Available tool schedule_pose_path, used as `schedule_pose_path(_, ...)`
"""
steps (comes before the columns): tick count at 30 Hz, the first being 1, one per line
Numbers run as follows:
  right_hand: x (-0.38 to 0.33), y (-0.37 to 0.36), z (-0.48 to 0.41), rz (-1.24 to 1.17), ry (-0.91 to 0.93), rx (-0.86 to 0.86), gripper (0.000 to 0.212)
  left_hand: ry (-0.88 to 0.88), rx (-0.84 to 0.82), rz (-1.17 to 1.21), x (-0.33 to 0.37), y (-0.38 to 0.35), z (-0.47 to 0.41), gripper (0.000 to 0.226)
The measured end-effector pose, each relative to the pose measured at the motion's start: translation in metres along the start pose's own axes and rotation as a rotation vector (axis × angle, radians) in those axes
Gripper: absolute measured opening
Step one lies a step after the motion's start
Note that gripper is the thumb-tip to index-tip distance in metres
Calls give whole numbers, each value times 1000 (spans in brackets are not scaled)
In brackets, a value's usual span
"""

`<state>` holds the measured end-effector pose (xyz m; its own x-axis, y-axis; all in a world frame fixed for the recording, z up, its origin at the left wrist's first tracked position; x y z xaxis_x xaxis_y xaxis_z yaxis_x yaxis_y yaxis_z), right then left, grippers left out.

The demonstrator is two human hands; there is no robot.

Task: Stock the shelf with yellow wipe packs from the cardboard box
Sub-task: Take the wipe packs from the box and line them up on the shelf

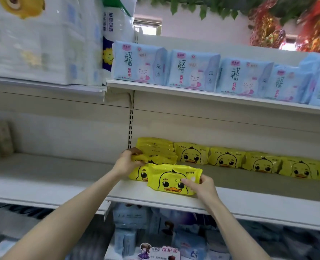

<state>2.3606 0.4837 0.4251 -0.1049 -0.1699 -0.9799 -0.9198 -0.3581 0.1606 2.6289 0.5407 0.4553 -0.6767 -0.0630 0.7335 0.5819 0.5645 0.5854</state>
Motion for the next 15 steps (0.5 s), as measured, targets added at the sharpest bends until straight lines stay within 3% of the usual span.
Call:
schedule_pose_path(7,-1,-24,-11,42,13,-28,14,67,70,358,-13,27,25,37)
schedule_pose_path(11,0,-46,-20,107,40,-27,18,151,-54,344,-31,22,40,99)
schedule_pose_path(15,1,-58,-27,195,51,21,27,144,-162,296,-31,3,46,110)
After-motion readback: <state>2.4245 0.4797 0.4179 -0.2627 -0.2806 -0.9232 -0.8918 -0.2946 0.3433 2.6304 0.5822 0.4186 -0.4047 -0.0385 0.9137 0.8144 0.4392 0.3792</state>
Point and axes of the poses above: each hand's wrist, its own z-axis away from the middle knuckle, its own y-axis out of the back of the hand, x = y × z, the point moved 10 cm from there along -z, towards the middle knuckle
